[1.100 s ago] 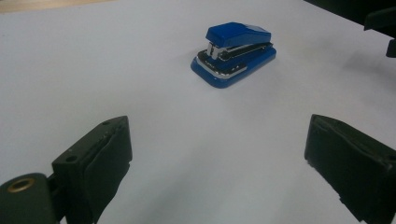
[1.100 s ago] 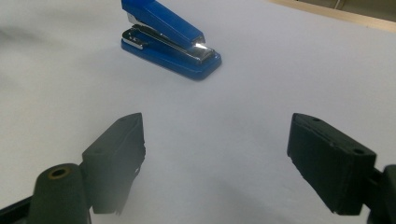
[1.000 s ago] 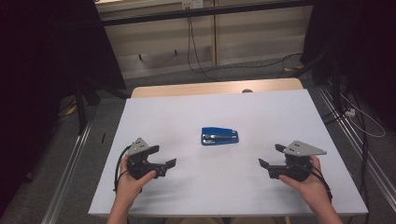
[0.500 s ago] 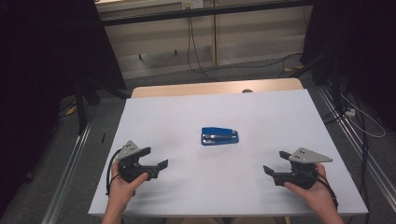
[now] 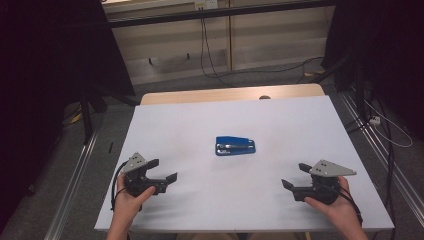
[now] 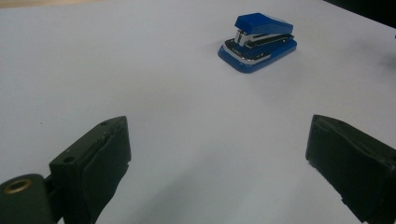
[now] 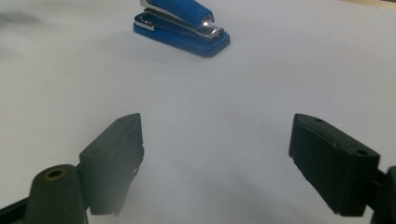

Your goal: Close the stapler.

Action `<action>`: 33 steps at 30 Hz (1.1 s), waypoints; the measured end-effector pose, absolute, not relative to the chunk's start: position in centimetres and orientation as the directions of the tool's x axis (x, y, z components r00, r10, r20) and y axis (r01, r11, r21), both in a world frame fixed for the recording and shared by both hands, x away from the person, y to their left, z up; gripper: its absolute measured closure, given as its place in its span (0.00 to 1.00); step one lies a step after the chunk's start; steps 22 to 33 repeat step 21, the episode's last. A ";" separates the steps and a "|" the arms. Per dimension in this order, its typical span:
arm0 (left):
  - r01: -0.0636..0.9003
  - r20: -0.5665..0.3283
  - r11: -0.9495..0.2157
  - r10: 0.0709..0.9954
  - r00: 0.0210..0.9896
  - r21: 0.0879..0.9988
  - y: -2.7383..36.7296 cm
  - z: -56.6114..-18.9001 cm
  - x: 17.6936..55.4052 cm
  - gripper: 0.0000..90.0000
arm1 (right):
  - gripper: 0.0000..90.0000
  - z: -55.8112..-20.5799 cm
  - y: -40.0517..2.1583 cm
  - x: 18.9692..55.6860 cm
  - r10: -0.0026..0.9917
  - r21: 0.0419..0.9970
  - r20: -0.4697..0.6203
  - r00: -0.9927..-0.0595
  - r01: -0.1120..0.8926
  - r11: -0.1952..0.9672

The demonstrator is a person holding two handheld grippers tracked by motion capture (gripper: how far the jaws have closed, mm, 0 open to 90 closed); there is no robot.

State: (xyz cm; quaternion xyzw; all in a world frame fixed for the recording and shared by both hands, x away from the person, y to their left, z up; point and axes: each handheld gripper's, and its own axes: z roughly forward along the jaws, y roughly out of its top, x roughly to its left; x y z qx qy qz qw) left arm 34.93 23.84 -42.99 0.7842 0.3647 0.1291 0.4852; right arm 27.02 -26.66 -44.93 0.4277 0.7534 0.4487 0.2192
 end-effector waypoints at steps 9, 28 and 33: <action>0.448 -0.142 -0.276 0.699 0.701 0.850 23.8 -43.0 34.9 0.08 | 0.19 -44.9 -26.8 27.0 0.835 0.865 0.056 -0.547 0.444 0.232; 0.450 -0.137 -0.276 0.708 0.693 0.850 23.7 -42.9 35.1 0.08 | 0.18 -44.9 -26.8 27.0 0.832 0.862 0.047 -0.552 0.443 0.246; 0.450 -0.137 -0.276 0.708 0.693 0.850 23.7 -42.9 35.1 0.08 | 0.18 -44.9 -26.8 27.0 0.832 0.862 0.047 -0.552 0.443 0.246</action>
